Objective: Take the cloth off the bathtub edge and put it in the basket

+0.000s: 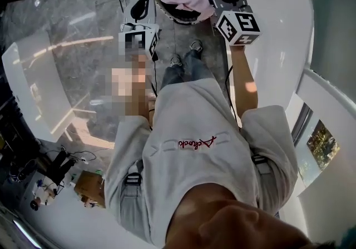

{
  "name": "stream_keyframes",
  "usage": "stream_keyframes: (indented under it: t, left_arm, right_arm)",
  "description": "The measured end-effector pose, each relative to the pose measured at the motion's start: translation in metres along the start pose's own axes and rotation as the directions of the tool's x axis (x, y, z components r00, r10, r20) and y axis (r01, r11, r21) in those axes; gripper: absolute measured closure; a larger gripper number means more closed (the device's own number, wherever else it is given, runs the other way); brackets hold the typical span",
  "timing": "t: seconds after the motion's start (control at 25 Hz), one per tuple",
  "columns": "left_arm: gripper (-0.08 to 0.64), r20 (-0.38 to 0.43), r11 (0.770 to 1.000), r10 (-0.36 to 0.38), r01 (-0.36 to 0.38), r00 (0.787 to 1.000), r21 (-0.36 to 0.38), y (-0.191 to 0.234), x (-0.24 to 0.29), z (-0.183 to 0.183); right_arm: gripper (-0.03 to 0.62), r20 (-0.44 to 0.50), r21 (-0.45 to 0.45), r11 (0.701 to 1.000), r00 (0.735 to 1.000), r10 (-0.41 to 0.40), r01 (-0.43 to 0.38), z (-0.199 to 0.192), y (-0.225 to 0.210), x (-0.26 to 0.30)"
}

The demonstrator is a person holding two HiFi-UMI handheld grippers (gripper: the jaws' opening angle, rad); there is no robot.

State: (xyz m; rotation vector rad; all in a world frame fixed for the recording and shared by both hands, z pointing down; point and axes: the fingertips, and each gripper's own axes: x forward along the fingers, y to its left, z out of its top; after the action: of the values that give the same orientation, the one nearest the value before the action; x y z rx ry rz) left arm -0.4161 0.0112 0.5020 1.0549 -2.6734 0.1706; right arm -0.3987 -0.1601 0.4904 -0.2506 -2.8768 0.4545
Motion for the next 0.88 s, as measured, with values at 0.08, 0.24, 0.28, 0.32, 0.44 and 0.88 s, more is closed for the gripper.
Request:
stream_keyframes:
  t: [0.08, 0.24, 0.28, 0.32, 0.44, 0.88]
  left_arm:
    - [0.559, -0.012, 1.0, 0.009, -0.009, 1.0, -0.004, -0.001, 0.0, -0.008]
    - [0.56, -0.033, 1.0, 0.015, -0.016, 0.999, -0.018, -0.003, 0.003, -0.026]
    - [0.56, -0.04, 1.0, 0.014, -0.015, 0.999, -0.021, -0.004, 0.002, -0.032]
    - [0.56, -0.047, 1.0, 0.011, -0.012, 0.999, -0.024, -0.004, 0.001, -0.037]
    - [0.56, -0.064, 0.999, 0.001, -0.004, 0.998, -0.036, 0.0, 0.004, -0.054]
    - [0.56, -0.086, 0.994, -0.068, 0.061, 0.994, -0.091, 0.032, 0.02, -0.107]
  right_arm:
    - [0.428, -0.006, 0.009, 1.0, 1.0, 0.01, -0.01, -0.008, -0.002, 0.004]
    - [0.428, -0.015, 0.023, 1.0, 1.0, 0.019, -0.018, -0.023, -0.008, 0.012]
    - [0.427, -0.017, 0.027, 0.999, 1.0, 0.019, -0.019, -0.027, -0.009, 0.012]
    - [0.428, -0.02, 0.03, 0.999, 1.0, 0.02, -0.019, -0.032, -0.008, 0.012]
    - [0.426, -0.026, 0.032, 0.999, 0.999, 0.022, -0.021, -0.045, -0.007, 0.021]
    - [0.426, -0.022, 0.032, 0.999, 0.999, -0.024, 0.024, -0.095, 0.003, 0.06]
